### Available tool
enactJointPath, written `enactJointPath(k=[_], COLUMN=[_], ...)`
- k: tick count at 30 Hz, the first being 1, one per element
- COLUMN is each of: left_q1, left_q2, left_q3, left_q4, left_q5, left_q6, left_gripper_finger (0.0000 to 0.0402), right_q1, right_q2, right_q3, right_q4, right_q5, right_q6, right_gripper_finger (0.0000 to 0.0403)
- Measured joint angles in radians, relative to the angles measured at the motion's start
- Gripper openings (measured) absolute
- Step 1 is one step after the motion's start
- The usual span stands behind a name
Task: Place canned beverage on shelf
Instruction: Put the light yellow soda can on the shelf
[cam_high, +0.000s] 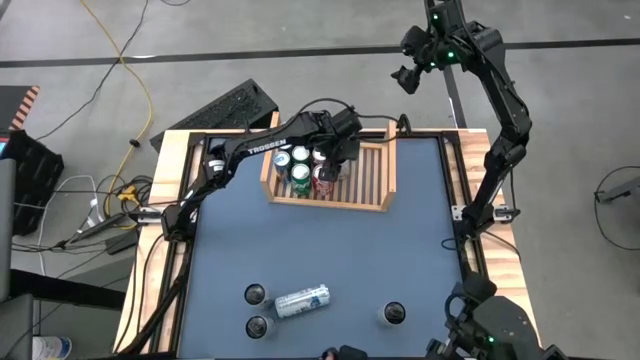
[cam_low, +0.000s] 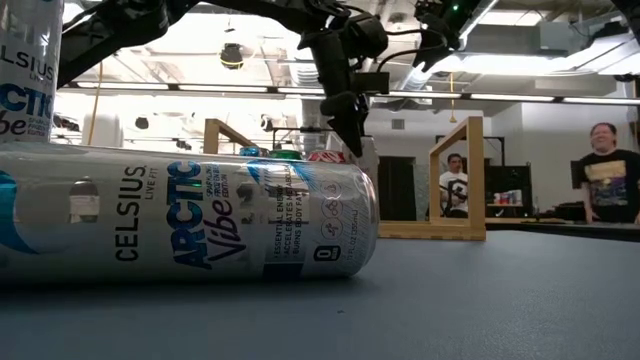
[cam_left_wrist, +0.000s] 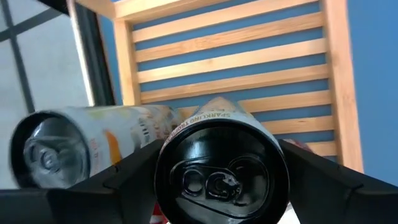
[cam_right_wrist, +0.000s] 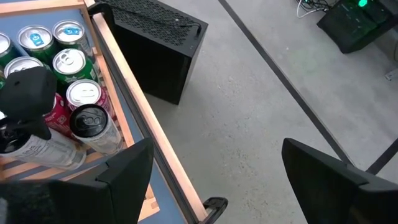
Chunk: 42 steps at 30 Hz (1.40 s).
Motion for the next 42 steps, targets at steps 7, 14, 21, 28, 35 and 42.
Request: enactJointPath(k=[7,14,21,28,35,42], left_q1=[-0.006,-0.014,-0.015,-0.014,-0.043,-0.084], left_q2=[0.000,-0.005,-0.023,-0.051,-0.146,-0.330], left_q3=[0.002,0.002,0.042,0.042,0.042,0.041], left_q4=[0.004,0.001,0.002,-0.046,-0.082,-0.358], left_q5=[-0.053,-0.049,-0.055,-0.097,-0.154,0.048], left_q6=[0.006,0.008,0.019,0.021,0.024,-0.292], left_gripper_finger=[0.0313,0.0316,0.0316,0.0316,0.0316,0.0316], right_q1=[0.000,0.000,0.000,0.000,0.000,0.000], right_q2=[0.000,0.000,0.000,0.000,0.000,0.000], right_q3=[0.000,0.000,0.000,0.000,0.000,0.000], right_q4=[0.000,0.000,-0.001,-0.005,-0.019,-0.023], right_q5=[0.000,0.000,0.000,0.000,0.000,-0.002], right_q6=[0.000,0.000,-0.002,-0.003,-0.024,-0.026], right_gripper_finger=[0.0343,0.0343,0.0343,0.0343,0.0343,0.0343])
